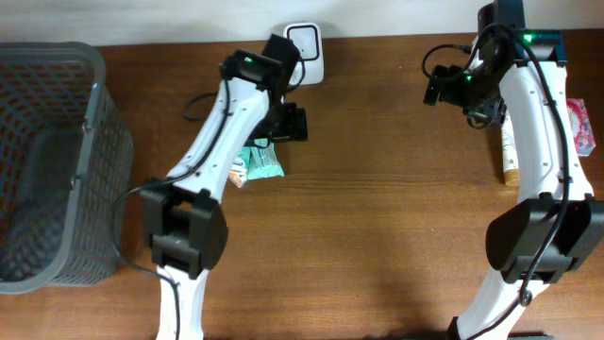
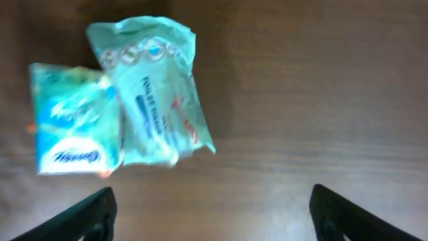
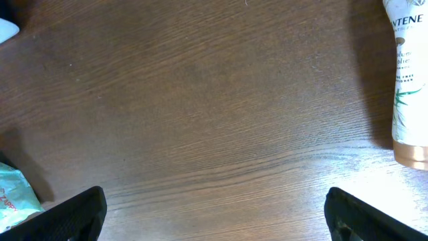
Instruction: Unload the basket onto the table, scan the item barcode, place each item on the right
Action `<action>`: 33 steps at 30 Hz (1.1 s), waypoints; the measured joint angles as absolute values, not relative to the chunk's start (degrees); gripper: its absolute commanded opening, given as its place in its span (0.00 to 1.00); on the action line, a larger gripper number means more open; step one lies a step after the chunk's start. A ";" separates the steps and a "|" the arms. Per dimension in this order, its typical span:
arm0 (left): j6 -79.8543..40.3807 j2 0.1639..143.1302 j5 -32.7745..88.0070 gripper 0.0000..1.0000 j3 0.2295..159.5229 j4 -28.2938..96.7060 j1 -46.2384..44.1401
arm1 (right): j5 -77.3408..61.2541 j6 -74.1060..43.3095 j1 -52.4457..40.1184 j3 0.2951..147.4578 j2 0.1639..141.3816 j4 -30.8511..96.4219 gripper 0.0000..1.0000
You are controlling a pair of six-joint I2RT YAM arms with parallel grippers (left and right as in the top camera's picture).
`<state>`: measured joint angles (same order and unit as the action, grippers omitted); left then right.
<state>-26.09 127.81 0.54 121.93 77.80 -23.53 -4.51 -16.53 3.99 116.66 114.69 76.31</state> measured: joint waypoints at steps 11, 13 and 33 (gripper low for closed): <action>-28.60 134.58 -6.50 0.69 121.86 72.82 -23.22 | -4.51 -16.53 3.99 116.66 114.69 76.29 0.99; -28.97 134.61 -6.44 0.66 121.86 71.50 -23.18 | -4.51 -16.51 3.99 116.66 114.69 76.27 0.99; -23.49 139.41 3.60 0.52 120.46 71.96 -22.74 | -4.51 -16.53 3.99 116.66 114.69 76.29 0.99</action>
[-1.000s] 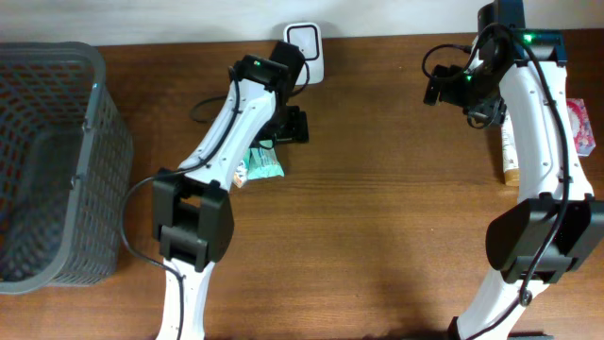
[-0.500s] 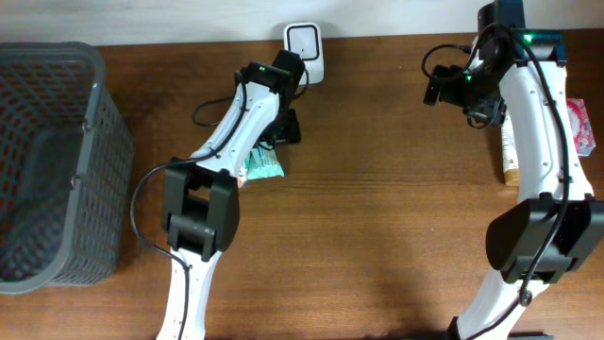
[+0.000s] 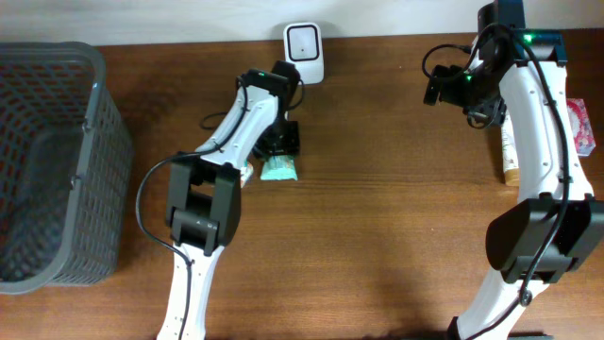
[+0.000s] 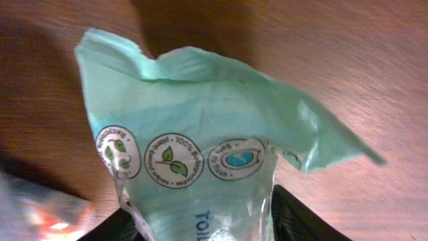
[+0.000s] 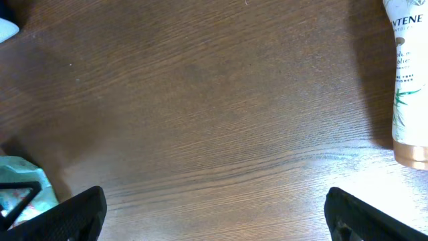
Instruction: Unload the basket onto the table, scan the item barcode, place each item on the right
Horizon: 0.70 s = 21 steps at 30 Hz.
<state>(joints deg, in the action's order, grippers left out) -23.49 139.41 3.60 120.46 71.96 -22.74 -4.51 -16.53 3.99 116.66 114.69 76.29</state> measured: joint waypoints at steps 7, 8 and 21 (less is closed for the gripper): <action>-21.17 139.41 16.75 0.72 121.10 71.66 -28.36 | -4.51 -16.51 3.99 116.66 114.69 76.29 0.99; -20.53 139.46 18.06 0.82 122.30 72.31 -29.26 | -4.51 -16.56 3.99 116.66 114.69 76.29 0.99; -16.43 140.16 11.81 0.99 160.33 96.20 -16.93 | -4.49 -16.53 3.99 116.66 114.69 76.27 0.99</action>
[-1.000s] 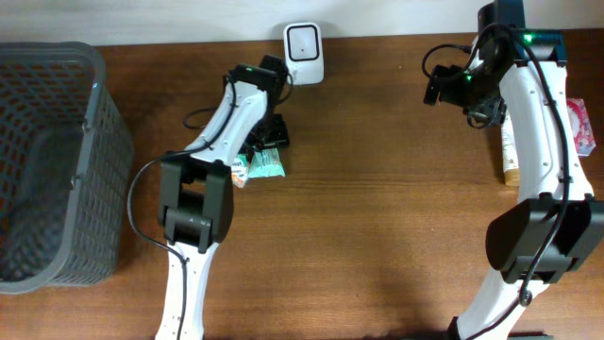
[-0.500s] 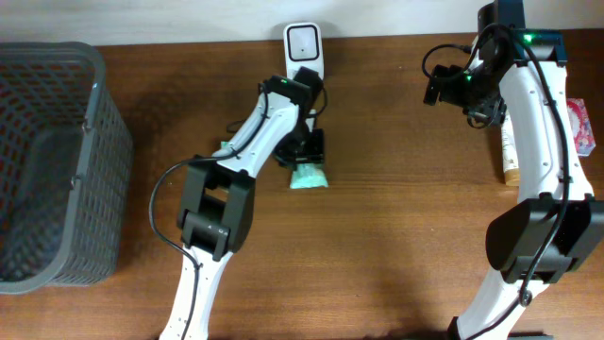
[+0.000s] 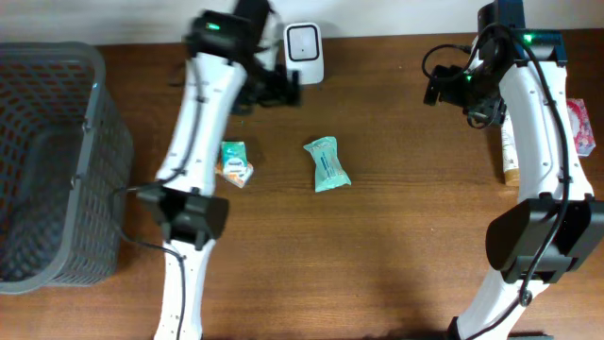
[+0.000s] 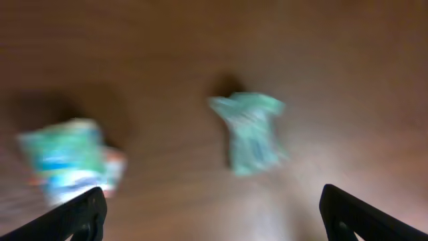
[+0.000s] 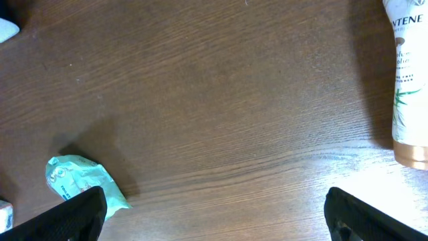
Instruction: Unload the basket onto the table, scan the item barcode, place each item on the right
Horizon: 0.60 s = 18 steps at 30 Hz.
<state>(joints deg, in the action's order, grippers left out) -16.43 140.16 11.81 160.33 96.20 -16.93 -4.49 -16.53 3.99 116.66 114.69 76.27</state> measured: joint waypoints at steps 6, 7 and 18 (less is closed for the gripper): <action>-16.43 140.16 2.55 0.99 160.51 96.49 -8.93 | -4.49 -16.51 3.99 116.66 114.69 76.29 0.99; -16.40 140.16 1.63 0.99 160.51 96.49 -8.36 | -4.49 -16.51 3.99 116.66 114.69 76.29 0.99; -16.40 140.18 -0.73 0.99 160.51 96.49 -8.05 | -6.46 -16.53 3.99 116.66 114.69 74.78 0.99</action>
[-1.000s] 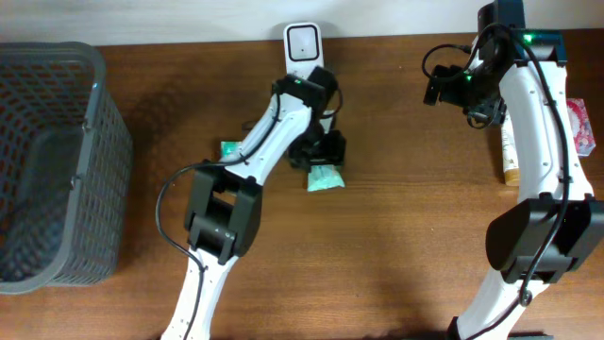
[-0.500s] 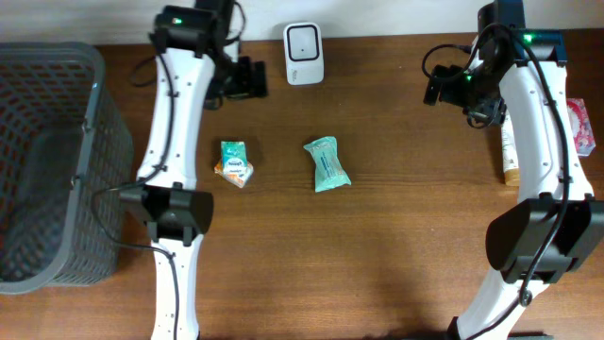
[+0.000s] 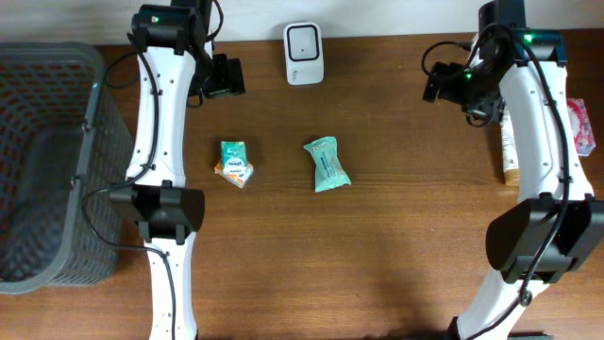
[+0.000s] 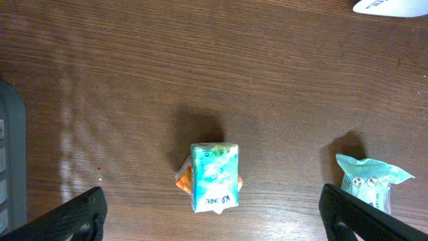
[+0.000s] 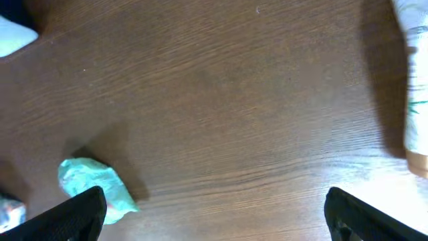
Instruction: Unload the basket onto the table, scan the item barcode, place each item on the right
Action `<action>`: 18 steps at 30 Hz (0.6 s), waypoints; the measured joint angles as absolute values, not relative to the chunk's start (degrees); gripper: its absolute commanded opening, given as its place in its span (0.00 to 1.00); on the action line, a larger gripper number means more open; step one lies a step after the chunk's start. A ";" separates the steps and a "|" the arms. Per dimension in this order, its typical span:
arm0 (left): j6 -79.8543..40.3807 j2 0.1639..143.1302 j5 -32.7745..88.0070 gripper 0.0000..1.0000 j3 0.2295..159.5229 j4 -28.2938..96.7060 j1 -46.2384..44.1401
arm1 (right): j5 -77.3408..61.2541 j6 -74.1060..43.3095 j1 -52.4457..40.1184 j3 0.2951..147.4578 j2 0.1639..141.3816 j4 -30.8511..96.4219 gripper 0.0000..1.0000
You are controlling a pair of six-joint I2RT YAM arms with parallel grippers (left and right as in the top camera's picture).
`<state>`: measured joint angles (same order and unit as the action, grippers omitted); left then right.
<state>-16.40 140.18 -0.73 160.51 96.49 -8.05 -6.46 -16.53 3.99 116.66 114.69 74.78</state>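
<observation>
The white barcode scanner (image 3: 304,53) stands at the table's back edge. A green wipes pack (image 3: 327,164) lies flat mid-table, also at the right of the left wrist view (image 4: 371,178). A small teal-and-orange packet (image 3: 234,162) lies to its left. My left gripper (image 3: 225,77) hangs open high over the table, left of the scanner, with the packet (image 4: 214,177) below it and nothing held. My right gripper (image 3: 444,85) is open and empty at the back right, with the green pack (image 5: 93,184) at its view's lower left.
A grey mesh basket (image 3: 47,161) fills the left side. A white Pantene tube (image 3: 511,142) and a pink pack (image 3: 580,125) lie along the right edge, beside the right arm.
My left gripper has moved left, from just beside the scanner to a spot well left of it, still open. The right wrist view has shifted slightly. Both packs lie where they were.
My left gripper hung open over the two packs lying side by side. Then its fingers were down around the green pack. Then the green pack lay apart to the right, with the gripper open up by the scanner. Now the gripper is farther left.
</observation>
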 measured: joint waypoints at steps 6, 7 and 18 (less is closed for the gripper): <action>-16.43 140.18 -0.73 0.99 160.51 96.53 -8.05 | -22.28 -16.58 1.39 114.72 114.69 73.67 0.99; -16.40 140.18 -0.73 0.99 160.51 96.53 -8.05 | -22.70 -16.60 -1.06 113.56 114.72 72.95 0.99; -16.43 140.18 -0.75 0.99 160.51 96.62 -8.05 | -20.10 -16.27 -16.34 102.10 116.57 58.00 0.78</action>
